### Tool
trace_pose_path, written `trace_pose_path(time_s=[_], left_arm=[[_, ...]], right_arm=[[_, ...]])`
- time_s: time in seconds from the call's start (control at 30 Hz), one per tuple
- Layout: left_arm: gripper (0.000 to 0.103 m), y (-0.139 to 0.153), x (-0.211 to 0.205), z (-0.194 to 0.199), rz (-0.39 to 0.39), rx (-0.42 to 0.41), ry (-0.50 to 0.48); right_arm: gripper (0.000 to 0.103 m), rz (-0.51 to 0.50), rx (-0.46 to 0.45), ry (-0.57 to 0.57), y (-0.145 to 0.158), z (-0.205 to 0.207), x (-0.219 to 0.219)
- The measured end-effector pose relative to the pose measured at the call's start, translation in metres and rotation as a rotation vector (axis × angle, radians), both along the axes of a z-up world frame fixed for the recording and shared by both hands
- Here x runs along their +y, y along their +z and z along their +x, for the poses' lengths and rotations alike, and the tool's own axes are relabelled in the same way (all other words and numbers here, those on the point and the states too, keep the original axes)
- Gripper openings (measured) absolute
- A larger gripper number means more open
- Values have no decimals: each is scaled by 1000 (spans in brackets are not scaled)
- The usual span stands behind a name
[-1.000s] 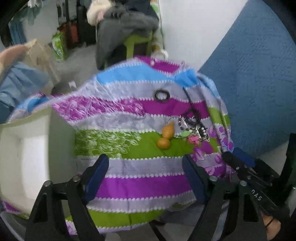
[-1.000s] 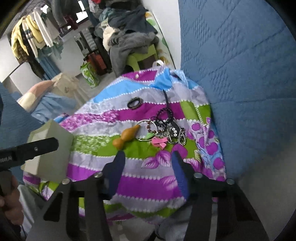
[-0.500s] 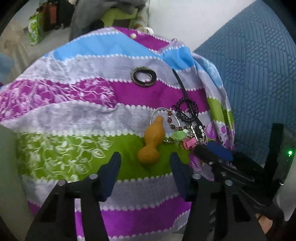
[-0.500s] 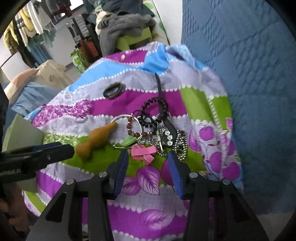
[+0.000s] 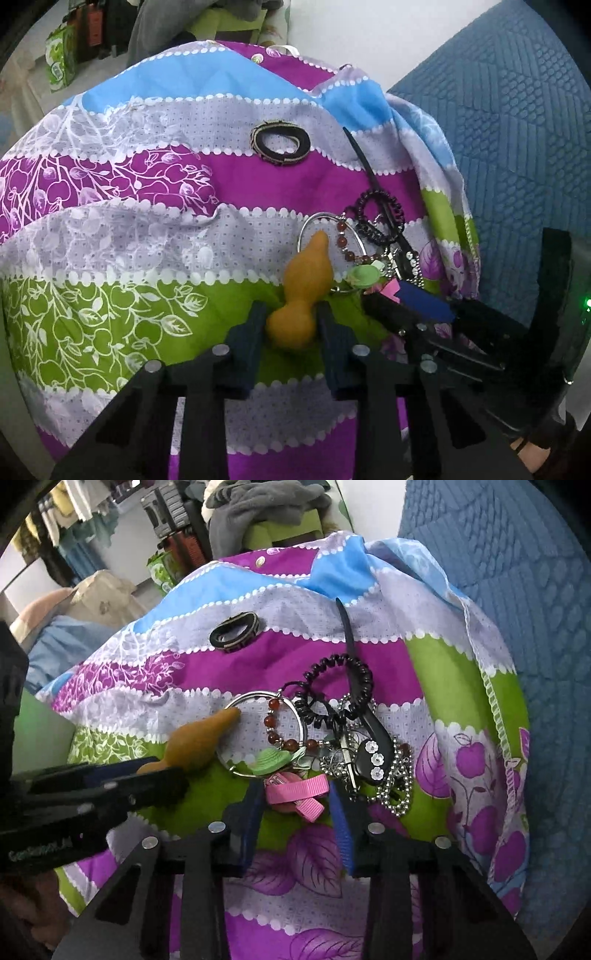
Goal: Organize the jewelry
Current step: 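Grasp the orange gourd pendant with the left gripper while the right grasps the pink bow clip, then carry the gourd with the left gripper into the white box while the right drops the pink bow there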
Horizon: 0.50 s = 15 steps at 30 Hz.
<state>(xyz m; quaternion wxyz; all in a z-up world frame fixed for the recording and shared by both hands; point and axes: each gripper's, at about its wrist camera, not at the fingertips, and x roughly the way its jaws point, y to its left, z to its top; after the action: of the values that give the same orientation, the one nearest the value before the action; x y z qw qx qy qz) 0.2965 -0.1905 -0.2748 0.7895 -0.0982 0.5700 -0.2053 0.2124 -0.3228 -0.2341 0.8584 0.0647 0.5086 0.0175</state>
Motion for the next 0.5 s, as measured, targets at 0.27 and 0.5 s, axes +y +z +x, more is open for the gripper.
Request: trace_pose_path(time_s=[0.27, 0.5], left_arm=[[28, 25, 13, -14, 8, -36, 23], [28, 47, 35, -39, 20, -63, 75]], right_arm=[[32, 19, -21, 2, 17, -8, 3], [32, 29, -62, -4, 42, -27, 13]])
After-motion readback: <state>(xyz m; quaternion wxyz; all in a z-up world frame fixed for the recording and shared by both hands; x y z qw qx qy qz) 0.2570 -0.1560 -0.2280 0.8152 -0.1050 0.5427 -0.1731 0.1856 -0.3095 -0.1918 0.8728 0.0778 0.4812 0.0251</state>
